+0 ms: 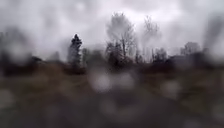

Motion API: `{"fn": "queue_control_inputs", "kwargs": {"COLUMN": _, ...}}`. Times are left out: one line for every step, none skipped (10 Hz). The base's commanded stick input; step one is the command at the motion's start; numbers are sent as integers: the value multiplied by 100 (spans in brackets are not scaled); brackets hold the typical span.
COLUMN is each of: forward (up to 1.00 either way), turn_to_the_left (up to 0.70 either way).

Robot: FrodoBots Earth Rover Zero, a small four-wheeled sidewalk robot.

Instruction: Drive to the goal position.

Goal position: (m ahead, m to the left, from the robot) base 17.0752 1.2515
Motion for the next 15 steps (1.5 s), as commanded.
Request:
{"fn": "queue_control_inputs", "kwargs": {"forward": 100, "turn_to_the_left": 40}}
{"fn": "queue_control_inputs", "kwargs": {"forward": 100, "turn_to_the_left": 40}}
{"fn": "queue_control_inputs", "kwargs": {"forward": 100, "turn_to_the_left": 0}}
{"fn": "queue_control_inputs", "kwargs": {"forward": 100, "turn_to_the_left": 0}}
{"fn": "queue_control_inputs", "kwargs": {"forward": 100, "turn_to_the_left": 0}}
{"fn": "queue_control_inputs", "kwargs": {"forward": 100, "turn_to_the_left": 0}}
{"fn": "queue_control_inputs", "kwargs": {"forward": 100, "turn_to_the_left": 0}}
{"fn": "queue_control_inputs", "kwargs": {"forward": 100, "turn_to_the_left": 0}}
{"fn": "queue_control_inputs", "kwargs": {"forward": 100, "turn_to_the_left": 0}}
{"fn": "queue_control_inputs", "kwargs": {"forward": 100, "turn_to_the_left": 0}}
{"fn": "queue_control_inputs", "kwargs": {"forward": 100, "turn_to_the_left": 0}}
{"fn": "queue_control_inputs", "kwargs": {"forward": 100, "turn_to_the_left": 0}}
{"fn": "queue_control_inputs", "kwargs": {"forward": 100, "turn_to_the_left": 0}}
{"fn": "queue_control_inputs", "kwargs": {"forward": 100, "turn_to_the_left": 0}}
{"fn": "queue_control_inputs", "kwargs": {"forward": 100, "turn_to_the_left": 0}}
